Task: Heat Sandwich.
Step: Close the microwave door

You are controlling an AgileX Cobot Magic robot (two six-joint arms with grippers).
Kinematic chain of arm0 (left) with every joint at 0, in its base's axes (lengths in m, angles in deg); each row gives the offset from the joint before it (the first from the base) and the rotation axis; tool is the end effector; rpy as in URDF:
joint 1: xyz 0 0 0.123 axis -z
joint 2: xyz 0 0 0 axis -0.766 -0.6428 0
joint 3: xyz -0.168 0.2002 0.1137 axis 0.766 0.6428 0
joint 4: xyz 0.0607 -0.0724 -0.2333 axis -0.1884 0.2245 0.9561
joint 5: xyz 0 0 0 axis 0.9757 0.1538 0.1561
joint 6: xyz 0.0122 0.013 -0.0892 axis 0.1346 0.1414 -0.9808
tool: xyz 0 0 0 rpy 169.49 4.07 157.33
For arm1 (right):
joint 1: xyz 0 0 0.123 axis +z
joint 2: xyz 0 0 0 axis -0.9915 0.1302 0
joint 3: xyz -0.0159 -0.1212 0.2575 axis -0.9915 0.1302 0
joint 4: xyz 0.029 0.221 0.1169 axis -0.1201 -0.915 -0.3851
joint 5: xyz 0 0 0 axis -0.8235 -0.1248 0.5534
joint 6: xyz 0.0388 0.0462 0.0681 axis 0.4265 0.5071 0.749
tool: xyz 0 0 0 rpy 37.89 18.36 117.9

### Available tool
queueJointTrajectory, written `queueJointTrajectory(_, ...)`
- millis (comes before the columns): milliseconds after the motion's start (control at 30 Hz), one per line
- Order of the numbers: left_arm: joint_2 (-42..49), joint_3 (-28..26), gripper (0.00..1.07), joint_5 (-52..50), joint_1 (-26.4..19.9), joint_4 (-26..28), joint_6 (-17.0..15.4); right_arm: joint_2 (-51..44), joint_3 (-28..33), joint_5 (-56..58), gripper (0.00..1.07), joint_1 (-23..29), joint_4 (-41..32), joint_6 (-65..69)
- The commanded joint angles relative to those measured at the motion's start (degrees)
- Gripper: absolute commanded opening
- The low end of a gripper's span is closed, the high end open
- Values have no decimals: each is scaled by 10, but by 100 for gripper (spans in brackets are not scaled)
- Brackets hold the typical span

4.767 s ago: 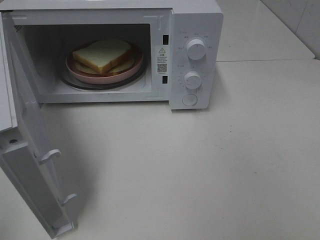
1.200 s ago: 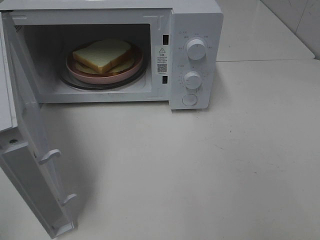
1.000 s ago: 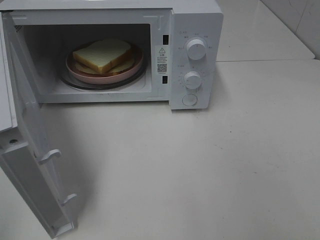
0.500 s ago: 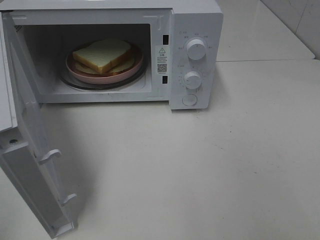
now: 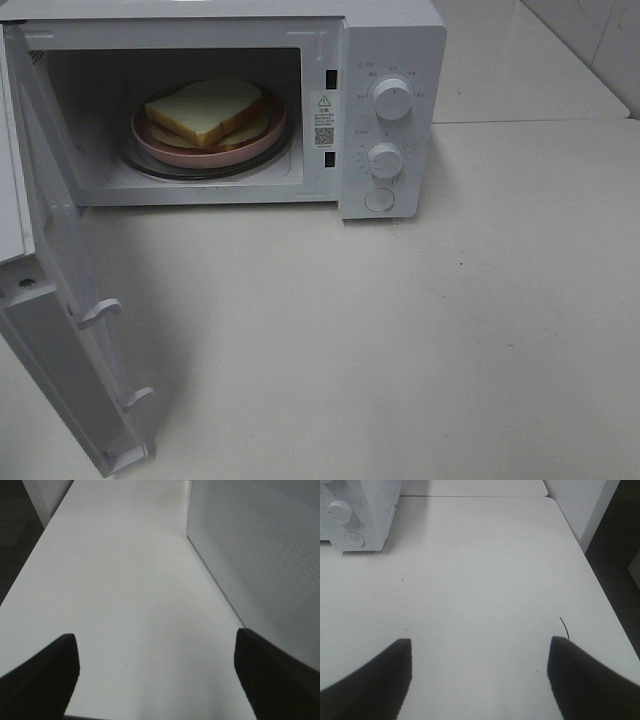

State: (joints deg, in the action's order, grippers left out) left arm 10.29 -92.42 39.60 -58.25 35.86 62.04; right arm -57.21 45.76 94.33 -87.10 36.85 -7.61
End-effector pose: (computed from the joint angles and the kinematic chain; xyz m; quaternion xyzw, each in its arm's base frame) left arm 0.0077 -0.0041 0.2846 -0.0334 0.8701 0.0198 0.4913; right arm -0.0041 0.0003 0.2819 0.0142 0.8372 -0.0344 0.5457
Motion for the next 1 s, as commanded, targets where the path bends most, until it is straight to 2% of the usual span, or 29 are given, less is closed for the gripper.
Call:
queueJointTrajectory(33,-35,-11,80,-64,2,5,18,-14,1,-7,73,1,0,2)
queueJointTrajectory(67,-57,-11,80,-109,2,5,21,-14,1,-7,73,1,0,2)
queueJointTrajectory(400,-159,1,79,-252,2,1,48,-14,1,-7,73,1,0,2)
queueJointTrajectory(500,-213,9,67,-301,2,1,56,-14,1,-7,73,1,0,2)
queueJointTrajectory(533,-237,9,59,-321,2,1,56,-14,1,-7,73,1,0,2)
queueJointTrajectory(600,-249,9,55,-329,2,1,56,-14,1,-7,73,1,0,2)
queueJointTrajectory(667,-272,9,44,-347,2,1,56,-14,1,-7,73,1,0,2)
queueJointTrajectory(700,-296,9,33,-363,2,1,56,-14,1,-7,73,1,0,2)
queueJointTrajectory(733,-296,9,33,-363,2,1,56,-14,1,-7,73,1,0,2)
queueJointTrajectory(867,-360,9,13,-399,2,1,56,-14,1,-7,73,1,0,2)
queueJointTrajectory(933,-371,9,10,-410,2,2,56,-14,1,-7,73,1,0,2)
queueJointTrajectory(1000,-407,9,0,-444,2,3,55,-14,1,-7,73,1,0,2)
